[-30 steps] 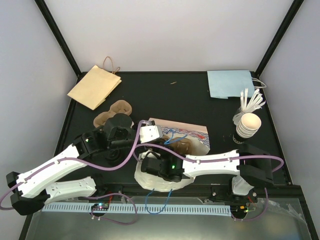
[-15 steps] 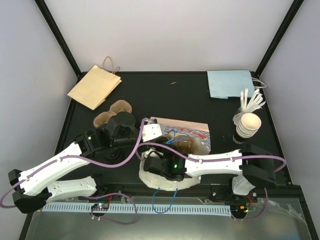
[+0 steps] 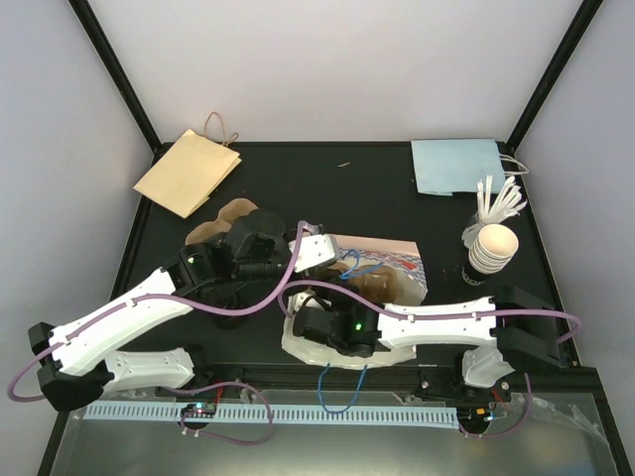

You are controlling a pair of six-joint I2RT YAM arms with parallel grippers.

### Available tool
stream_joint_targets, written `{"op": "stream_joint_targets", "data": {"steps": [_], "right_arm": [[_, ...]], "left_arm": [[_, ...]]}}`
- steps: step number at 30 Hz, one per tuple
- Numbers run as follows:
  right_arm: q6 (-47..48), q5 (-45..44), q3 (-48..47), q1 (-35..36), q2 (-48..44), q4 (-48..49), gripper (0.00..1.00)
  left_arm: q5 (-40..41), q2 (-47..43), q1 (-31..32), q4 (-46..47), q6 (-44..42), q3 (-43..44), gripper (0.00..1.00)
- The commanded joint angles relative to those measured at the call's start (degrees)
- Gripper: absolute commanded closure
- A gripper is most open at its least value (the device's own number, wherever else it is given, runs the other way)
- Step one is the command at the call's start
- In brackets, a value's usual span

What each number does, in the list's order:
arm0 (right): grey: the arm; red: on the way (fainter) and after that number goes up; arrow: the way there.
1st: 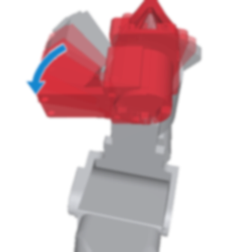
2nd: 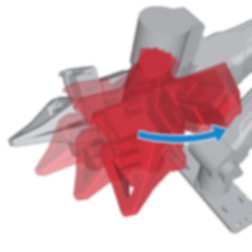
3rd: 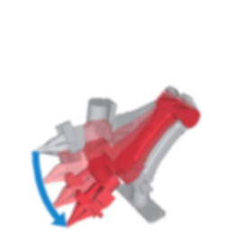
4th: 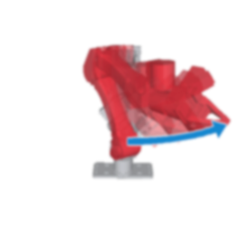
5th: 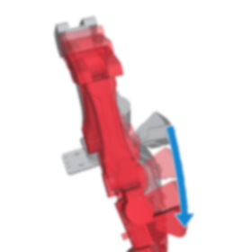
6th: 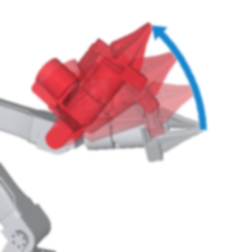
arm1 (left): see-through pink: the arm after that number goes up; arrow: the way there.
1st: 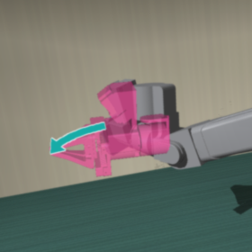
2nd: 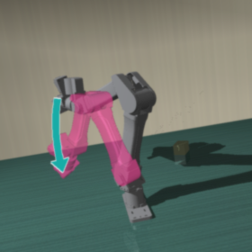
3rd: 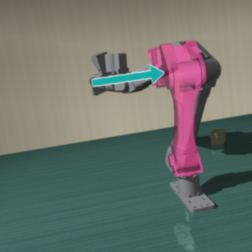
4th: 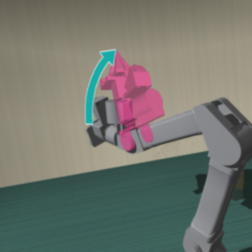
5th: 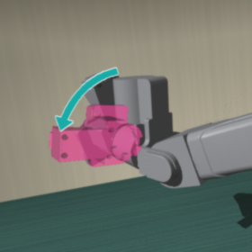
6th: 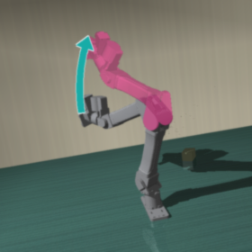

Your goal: Pack the takeout coffee

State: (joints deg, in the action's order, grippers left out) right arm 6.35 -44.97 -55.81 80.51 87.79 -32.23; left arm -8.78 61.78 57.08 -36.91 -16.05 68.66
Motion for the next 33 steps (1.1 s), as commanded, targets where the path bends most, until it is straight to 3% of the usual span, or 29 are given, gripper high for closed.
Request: {"op": "stream_joint_targets", "data": {"steps": [1, 11, 17, 27, 30, 33], "right_arm": [[1.45, -0.34, 1.43, -0.49, -2.82, -0.85, 0.38], [-1.29, 3.08, 2.58, -0.44, -2.21, -0.59, 0.38], [-0.6, 3.82, 2.63, -1.26, -2.86, 2.45, 0.38], [1.29, 21.7, -1.32, -13.32, -3.9, 3.13, 0.38], [2.04, 28.09, -4.02, -18.05, -1.61, 0.57, 0.38], [2.53, 31.91, -7.09, -21.44, 1.45, -1.97, 0.39]], "left_arm": [[-0.05, 1.83, 0.05, -2.69, 1.71, 3.93, 0.98], [-2.55, 5.23, -1.53, -4.02, 3.15, 6.2, 0.98], [-7.7, 8.4, -6.05, -4.92, 4.44, 8.45, 0.99], [-16.6, 19.15, -15.83, -9.52, 6.64, 15.91, 0.98], [-19.53, 23.82, -18.51, -12.94, 6.97, 21.22, 0.87], [-18.71, 27.19, -19.46, -15.89, 7.34, 26.31, 0.58]]}}
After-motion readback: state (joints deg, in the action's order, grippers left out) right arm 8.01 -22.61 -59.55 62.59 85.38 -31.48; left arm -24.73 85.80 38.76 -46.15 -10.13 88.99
